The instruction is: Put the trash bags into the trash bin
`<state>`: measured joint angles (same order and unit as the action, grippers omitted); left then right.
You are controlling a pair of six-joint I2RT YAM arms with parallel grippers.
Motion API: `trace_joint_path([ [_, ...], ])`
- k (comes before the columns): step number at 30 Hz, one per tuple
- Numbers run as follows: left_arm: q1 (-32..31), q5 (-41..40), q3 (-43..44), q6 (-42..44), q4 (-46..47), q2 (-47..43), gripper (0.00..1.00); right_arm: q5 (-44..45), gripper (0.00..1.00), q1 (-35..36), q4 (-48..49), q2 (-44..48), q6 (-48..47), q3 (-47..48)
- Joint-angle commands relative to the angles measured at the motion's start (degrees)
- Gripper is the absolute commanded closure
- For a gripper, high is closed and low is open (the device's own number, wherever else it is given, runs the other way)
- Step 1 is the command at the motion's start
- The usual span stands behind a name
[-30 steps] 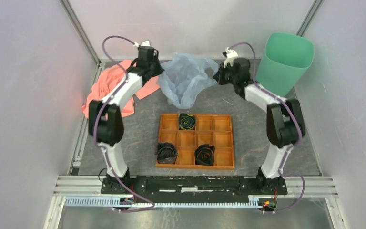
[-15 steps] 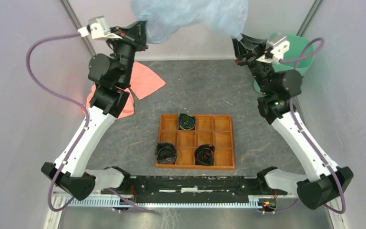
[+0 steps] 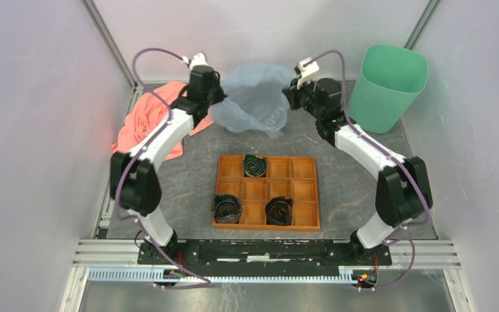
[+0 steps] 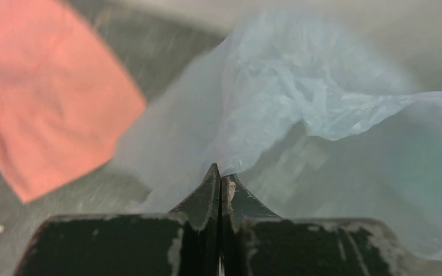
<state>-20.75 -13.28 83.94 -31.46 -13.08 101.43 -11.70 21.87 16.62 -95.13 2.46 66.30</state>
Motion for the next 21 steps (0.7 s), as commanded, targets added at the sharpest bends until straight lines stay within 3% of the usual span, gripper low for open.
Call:
trace_joint_path([
  [1, -0.3, 0.6, 5.4, 1.8, 8.2, -14.5, 0.98, 2.6, 0.99, 0.0, 4.4, 8.3, -1.9, 5.4],
  [5, -0.4, -3.6, -6.2, 0.0, 12.0, -17.9, 0.98, 4.6, 1.0, -0.1, 8.8, 7.6, 0.4, -4.4],
  [8, -0.5, -1.2, -15.6, -2.1, 17.5, -18.4, 0.98, 0.1, 1.0, -0.1, 15.4, 5.7, 4.4, -11.0],
  [12, -0.5, 0.1, -13.5, -1.5, 15.0, -15.3, 0.98, 1.0, 1.0, -0.1, 10.1, 3.0, 3.8, -6.6],
  [16, -0.6, 1.4, -4.8, 0.3, 7.0, -11.7, 0.96, 4.5, 1.0, -0.3, 8.3, 3.0, 1.7, -4.4],
  [19, -0.5, 2.7, -2.0, 1.6, 3.1, -11.7, 0.8, 5.7, 1.0, -0.6, 5.4, 2.1, 1.3, -3.4],
  [21, -0.3, 3.2, -4.3, 2.1, 3.6, -14.6, 0.61, 5.7, 1.0, -0.9, 5.1, 2.0, 1.8, -4.4],
])
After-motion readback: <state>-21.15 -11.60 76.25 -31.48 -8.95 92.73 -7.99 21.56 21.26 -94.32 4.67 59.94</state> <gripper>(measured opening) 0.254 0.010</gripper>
